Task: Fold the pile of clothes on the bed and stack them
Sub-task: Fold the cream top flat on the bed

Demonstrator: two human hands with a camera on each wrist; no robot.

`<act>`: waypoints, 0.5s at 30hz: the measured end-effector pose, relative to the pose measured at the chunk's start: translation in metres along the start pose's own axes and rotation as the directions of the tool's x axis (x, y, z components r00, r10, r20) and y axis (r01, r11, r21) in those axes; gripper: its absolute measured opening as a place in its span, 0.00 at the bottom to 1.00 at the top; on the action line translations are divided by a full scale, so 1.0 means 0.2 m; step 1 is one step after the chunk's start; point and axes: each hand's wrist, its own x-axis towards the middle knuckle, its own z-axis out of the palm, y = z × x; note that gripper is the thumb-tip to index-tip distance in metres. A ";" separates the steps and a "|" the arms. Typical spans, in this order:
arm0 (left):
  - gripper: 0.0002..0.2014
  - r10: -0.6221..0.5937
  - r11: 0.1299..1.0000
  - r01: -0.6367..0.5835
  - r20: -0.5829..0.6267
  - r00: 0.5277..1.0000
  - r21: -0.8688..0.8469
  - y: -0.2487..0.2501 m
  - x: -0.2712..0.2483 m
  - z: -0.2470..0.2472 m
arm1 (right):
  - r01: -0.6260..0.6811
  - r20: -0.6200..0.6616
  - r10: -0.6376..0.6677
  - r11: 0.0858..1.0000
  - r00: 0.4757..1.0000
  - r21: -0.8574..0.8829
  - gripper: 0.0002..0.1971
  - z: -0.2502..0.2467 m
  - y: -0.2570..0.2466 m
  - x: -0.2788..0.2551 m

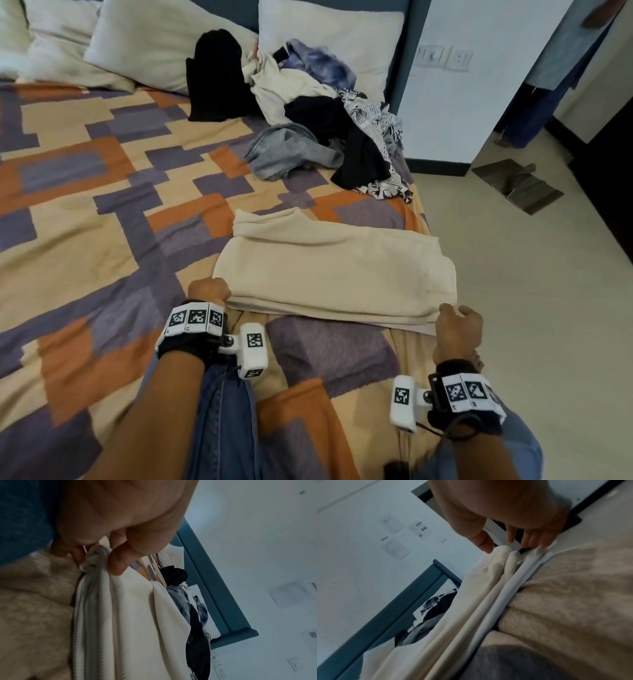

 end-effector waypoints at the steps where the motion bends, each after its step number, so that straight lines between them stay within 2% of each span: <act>1: 0.16 -0.033 0.993 0.039 0.052 0.998 -0.111 -0.01 0.02 -0.01 | 0.020 -0.002 -0.020 0.990 1.000 -0.137 0.27 0.00 0.00 0.00; 4: 0.19 -0.040 0.933 0.054 0.047 0.998 -0.357 -0.04 0.06 0.00 | 0.049 0.164 0.017 0.921 0.986 -0.385 0.41 0.03 -0.02 -0.02; 7: 0.20 -0.080 0.922 0.062 -0.033 0.996 -0.382 -0.06 0.05 0.00 | 0.056 0.223 0.042 0.907 0.974 -0.417 0.45 0.08 -0.04 0.06; 9: 0.19 -0.074 0.872 0.027 -0.076 0.994 -0.488 -0.06 0.03 0.01 | 0.058 0.248 0.028 0.942 0.968 -0.330 0.44 0.09 -0.06 0.12; 12: 0.22 -0.097 0.707 -0.010 -0.111 0.989 -0.707 -0.08 0.03 0.02 | -0.044 0.234 0.058 0.997 0.970 -0.067 0.40 0.08 -0.06 0.15; 15: 0.20 -0.111 0.647 0.024 -0.063 0.992 -0.762 -0.10 0.05 0.01 | -0.160 0.250 0.122 0.977 0.960 0.138 0.31 0.08 -0.03 0.13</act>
